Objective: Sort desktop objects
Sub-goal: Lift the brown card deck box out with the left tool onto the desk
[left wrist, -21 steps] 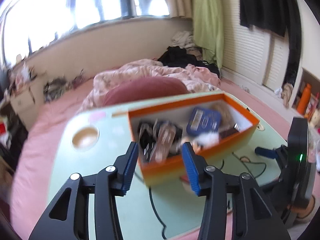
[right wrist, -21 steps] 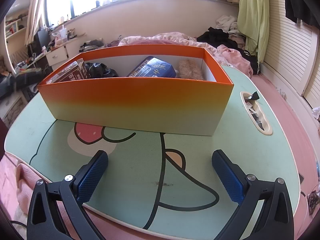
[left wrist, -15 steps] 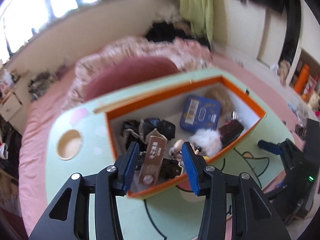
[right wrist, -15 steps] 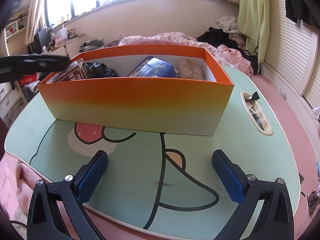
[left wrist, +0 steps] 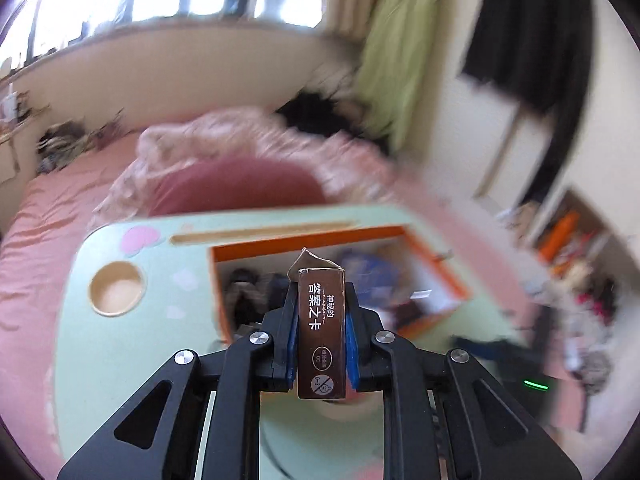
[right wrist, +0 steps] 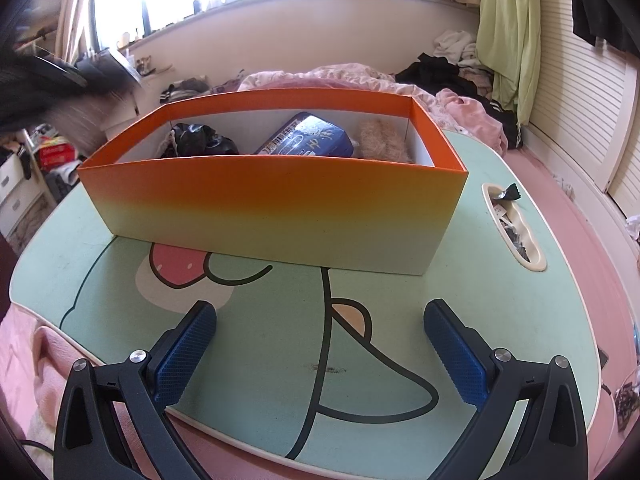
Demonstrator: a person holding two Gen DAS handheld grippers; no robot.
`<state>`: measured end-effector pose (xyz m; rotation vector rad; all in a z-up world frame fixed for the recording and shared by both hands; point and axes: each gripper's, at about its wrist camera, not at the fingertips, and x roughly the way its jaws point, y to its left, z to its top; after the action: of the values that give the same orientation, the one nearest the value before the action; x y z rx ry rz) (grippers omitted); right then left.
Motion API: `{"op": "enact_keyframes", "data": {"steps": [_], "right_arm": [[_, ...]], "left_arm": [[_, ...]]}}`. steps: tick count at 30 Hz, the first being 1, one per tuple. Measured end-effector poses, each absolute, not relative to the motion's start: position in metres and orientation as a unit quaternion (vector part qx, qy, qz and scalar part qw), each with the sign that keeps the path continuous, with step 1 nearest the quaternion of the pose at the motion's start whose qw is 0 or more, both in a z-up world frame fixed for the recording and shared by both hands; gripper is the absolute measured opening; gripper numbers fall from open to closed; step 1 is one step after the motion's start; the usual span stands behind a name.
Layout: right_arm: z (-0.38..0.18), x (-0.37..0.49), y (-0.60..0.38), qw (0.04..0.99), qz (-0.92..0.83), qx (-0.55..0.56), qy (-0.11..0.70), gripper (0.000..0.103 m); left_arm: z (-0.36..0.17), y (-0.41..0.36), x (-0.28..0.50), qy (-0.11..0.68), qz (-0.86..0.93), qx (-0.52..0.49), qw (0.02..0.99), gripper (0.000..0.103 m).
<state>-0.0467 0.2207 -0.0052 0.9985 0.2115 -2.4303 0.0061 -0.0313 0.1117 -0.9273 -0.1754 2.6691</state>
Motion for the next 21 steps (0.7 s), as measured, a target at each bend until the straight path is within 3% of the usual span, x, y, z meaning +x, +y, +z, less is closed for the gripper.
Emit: {"op": "enact_keyframes", "data": {"steps": [3, 11, 14, 17, 18, 21], "right_arm": [[-0.005, -0.047, 0.221, 0.25, -0.893, 0.367, 0.078, 0.103], [-0.005, -0.047, 0.222, 0.251, -0.892, 0.367, 0.078, 0.103], [-0.005, -0.048, 0.222, 0.251, -0.892, 0.367, 0.078, 0.103], [-0.005, -0.047, 0.223, 0.25, -0.893, 0.367, 0.077, 0.103], [-0.005, -0.048, 0.223, 0.251, -0.892, 0.367, 0.078, 0.103], [-0.005, -0.048, 0.223, 0.251, -0.892, 0.367, 0.077, 0.103]], "left_arm": [[0.103, -0.018, 0.047, -0.056, 0.928, -0.316, 0.191, 0.019], [0.022, -0.006, 0.016, -0.078, 0.908, -0.382, 0.157, 0.022], [0.019, -0.012, 0.018, -0.097, 0.909, -0.379, 0.146, 0.039], [0.032, -0.016, 0.036, -0.085, 0.918, -0.357, 0.147, 0.074], [0.035, -0.014, 0.043, -0.072, 0.924, -0.35, 0.138, 0.079], [0.037, -0.009, 0.059, -0.012, 0.931, -0.343, 0.122, 0.081]]}}
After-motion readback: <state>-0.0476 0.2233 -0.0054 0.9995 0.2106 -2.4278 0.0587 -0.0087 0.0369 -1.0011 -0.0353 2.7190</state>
